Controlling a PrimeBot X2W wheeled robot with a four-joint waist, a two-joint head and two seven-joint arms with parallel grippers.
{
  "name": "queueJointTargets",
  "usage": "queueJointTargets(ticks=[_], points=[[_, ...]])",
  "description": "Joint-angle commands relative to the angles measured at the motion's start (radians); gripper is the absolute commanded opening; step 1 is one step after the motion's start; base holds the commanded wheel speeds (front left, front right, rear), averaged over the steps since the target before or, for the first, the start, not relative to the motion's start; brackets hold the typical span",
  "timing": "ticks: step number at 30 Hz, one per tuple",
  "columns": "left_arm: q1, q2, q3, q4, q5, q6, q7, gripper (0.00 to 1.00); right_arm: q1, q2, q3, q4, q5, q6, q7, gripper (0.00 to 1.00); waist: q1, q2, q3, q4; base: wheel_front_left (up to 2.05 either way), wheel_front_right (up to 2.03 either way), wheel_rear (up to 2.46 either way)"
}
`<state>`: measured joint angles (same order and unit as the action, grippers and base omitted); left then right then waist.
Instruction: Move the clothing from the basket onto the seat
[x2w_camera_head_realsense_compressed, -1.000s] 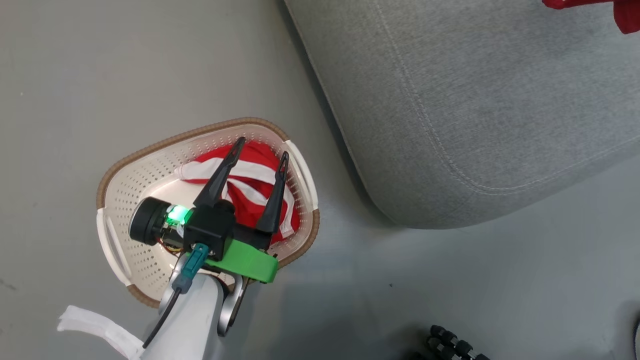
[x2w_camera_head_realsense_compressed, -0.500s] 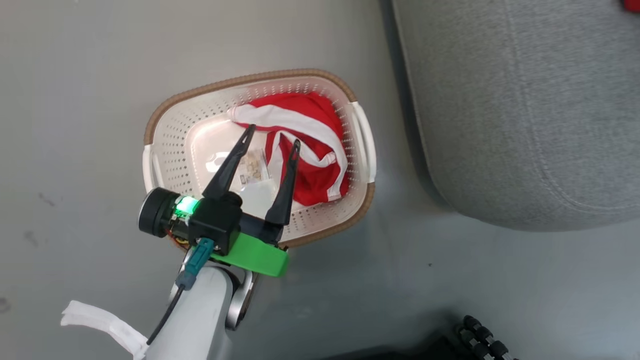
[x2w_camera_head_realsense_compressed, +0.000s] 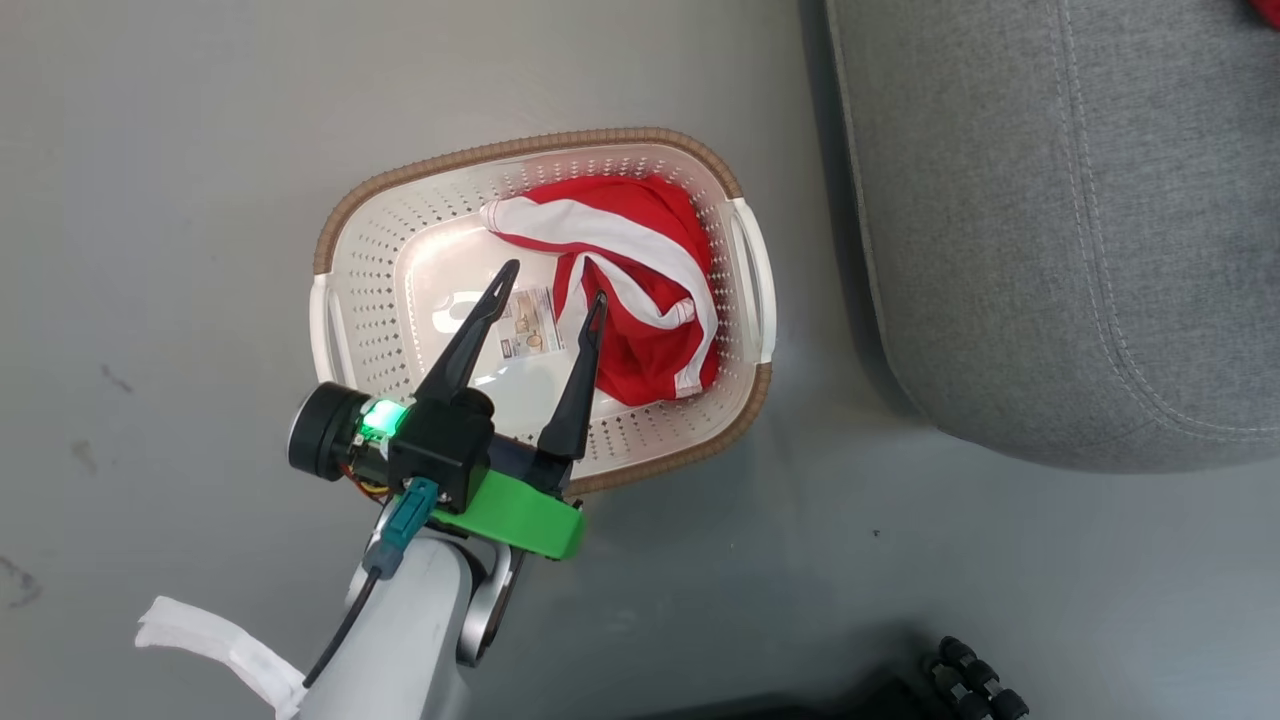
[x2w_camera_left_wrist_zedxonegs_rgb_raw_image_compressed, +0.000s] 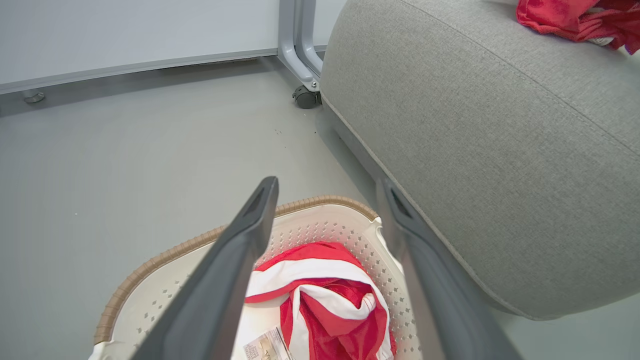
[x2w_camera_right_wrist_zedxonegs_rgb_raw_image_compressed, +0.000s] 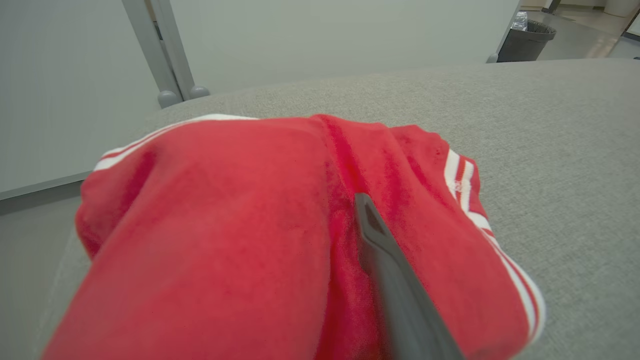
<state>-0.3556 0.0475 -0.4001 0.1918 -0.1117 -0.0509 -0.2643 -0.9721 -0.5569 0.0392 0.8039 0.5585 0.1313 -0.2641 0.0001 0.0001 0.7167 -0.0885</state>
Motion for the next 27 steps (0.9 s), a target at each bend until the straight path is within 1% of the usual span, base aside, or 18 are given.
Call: queueJointTargets(ticks=[1,5,8,11,15,19,23,27], points=[[-0.004,0.005,0.003,0.002,0.007,0.003,0.0,1.0,0.006,-0.011,0.014,0.011,0.027,-0.001,0.0,1.0,-0.0001,-0.0001,-0.028,-0.012,0.0,0.0,0.0],[0.019,0.005,0.011,0.009,0.005,0.0,0.0,1.0,0.028,-0.02,0.076,0.02,0.07,-0.001,0.0,1.0,-0.0001,-0.0001,-0.08,-0.027,0.0,0.0,0.0],[0.039,0.005,0.013,0.018,0.001,-0.011,0.0,1.0,0.056,-0.012,0.126,-0.01,0.122,-0.001,0.0,1.0,-0.0001,-0.0001,-0.139,-0.042,0.0,0.0,0.0],[0.06,0.005,0.009,0.024,-0.008,-0.021,0.0,1.0,0.099,-0.03,0.169,-0.025,0.173,-0.001,-0.001,1.0,-0.0001,-0.0001,-0.196,-0.054,0.0,0.0,0.0],[0.091,0.005,0.018,0.025,-0.041,-0.015,0.0,1.0,0.154,-0.055,0.245,-0.044,0.222,-0.001,0.0,1.0,-0.0001,-0.0001,-0.284,-0.069,0.0,0.0,0.0],[0.126,0.005,0.02,0.024,-0.063,-0.006,0.0,1.0,0.205,-0.081,0.293,-0.082,0.255,-0.001,-0.001,1.0,-0.0001,-0.0001,-0.366,-0.079,0.0,0.0,0.0],[0.159,0.005,0.028,0.018,-0.085,0.007,0.0,1.0,0.26,-0.107,0.307,-0.157,0.268,-0.001,-0.001,1.0,-0.0001,-0.0001,-0.438,-0.074,0.0,0.0,0.0],[0.181,0.005,0.048,0.005,-0.1,0.021,0.0,1.0,0.319,-0.11,0.271,-0.262,0.262,-0.001,0.0,1.0,-0.0001,-0.0001,-0.487,-0.062,0.0,0.0,0.0]])
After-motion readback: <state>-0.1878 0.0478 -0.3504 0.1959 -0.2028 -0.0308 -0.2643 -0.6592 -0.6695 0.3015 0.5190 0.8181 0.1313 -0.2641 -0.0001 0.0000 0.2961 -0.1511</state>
